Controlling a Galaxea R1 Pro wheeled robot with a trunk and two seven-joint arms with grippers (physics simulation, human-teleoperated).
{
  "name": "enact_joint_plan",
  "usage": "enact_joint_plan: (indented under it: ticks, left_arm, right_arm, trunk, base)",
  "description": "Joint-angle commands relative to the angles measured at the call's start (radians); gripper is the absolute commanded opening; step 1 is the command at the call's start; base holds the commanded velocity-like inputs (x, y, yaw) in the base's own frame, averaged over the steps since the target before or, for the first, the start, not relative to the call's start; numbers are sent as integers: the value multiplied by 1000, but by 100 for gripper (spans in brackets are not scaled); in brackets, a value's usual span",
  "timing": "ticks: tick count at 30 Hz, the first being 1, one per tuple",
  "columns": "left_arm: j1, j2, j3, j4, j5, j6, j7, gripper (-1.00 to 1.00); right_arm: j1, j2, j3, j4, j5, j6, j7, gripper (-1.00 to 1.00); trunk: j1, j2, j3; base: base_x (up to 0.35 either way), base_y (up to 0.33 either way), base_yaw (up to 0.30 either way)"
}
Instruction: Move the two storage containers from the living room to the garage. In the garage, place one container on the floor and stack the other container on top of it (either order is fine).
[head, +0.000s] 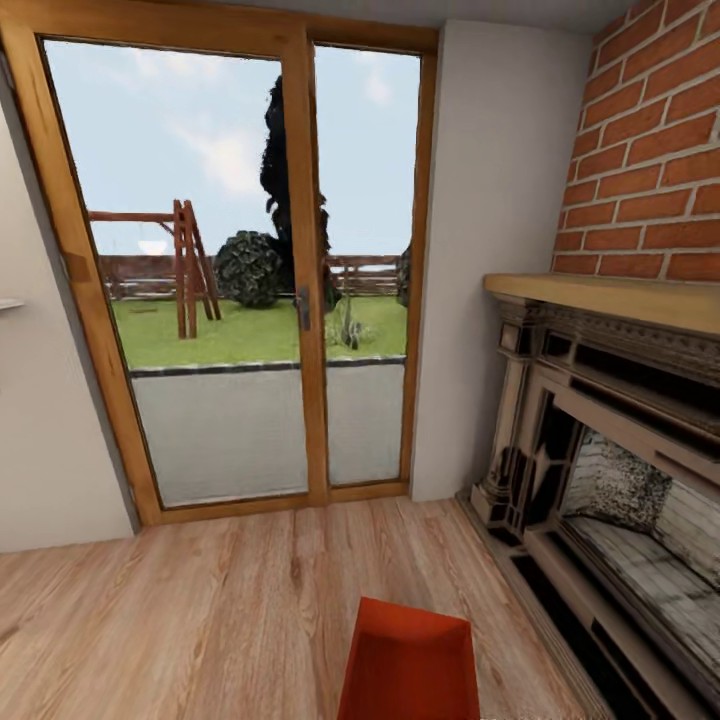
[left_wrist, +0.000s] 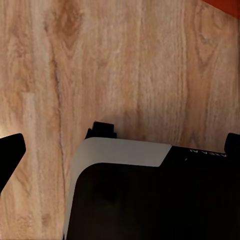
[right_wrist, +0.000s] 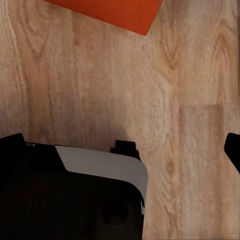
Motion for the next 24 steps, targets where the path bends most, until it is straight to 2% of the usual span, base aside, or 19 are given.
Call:
enact_joint_plan:
  ticks: [1, 24]
  left_arm:
    - [0, 0, -2, 0, 9, 0, -5, 100]
    - [-1, 0, -2, 0, 10, 0, -4, 100]
  right_arm:
    - [-1, 1, 9, 3, -10, -5, 3, 100]
    - [-2, 1, 8, 3, -10, -4, 3, 100]
  trunk:
    - [0, -1, -1]
    - [0, -1, 9]
  base:
    - [0, 0, -231]
    - [0, 0, -225]
